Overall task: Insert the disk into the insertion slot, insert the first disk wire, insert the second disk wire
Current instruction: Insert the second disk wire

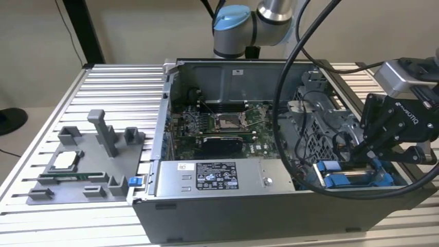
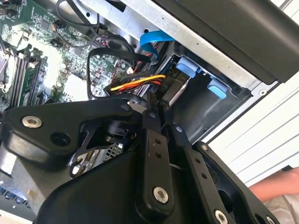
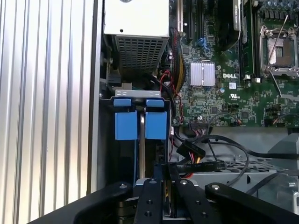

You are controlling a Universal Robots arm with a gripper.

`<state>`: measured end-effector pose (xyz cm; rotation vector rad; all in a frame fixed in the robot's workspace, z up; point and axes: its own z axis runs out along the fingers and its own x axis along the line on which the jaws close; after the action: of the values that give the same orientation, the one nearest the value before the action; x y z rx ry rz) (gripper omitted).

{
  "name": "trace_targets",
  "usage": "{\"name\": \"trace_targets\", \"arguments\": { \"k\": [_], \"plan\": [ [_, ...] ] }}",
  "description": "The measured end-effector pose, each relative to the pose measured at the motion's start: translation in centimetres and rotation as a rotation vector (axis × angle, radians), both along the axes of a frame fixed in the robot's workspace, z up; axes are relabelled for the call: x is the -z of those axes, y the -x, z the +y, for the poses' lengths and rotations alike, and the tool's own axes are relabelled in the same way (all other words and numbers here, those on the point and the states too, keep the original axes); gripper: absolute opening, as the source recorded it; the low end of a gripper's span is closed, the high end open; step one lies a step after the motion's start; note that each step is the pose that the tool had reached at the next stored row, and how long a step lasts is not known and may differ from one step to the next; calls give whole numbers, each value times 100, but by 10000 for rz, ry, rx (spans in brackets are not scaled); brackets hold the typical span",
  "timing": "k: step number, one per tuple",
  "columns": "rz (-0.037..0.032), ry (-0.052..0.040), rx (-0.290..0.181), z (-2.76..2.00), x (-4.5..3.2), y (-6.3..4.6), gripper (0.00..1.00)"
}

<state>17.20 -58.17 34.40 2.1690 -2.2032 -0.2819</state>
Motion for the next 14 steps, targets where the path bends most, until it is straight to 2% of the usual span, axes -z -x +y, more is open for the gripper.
{"name": "trace_targets", "arguments": {
  "k": [14],
  "plan": [
    [-21, 0, 0, 0, 32, 0, 0]
  ]
}}
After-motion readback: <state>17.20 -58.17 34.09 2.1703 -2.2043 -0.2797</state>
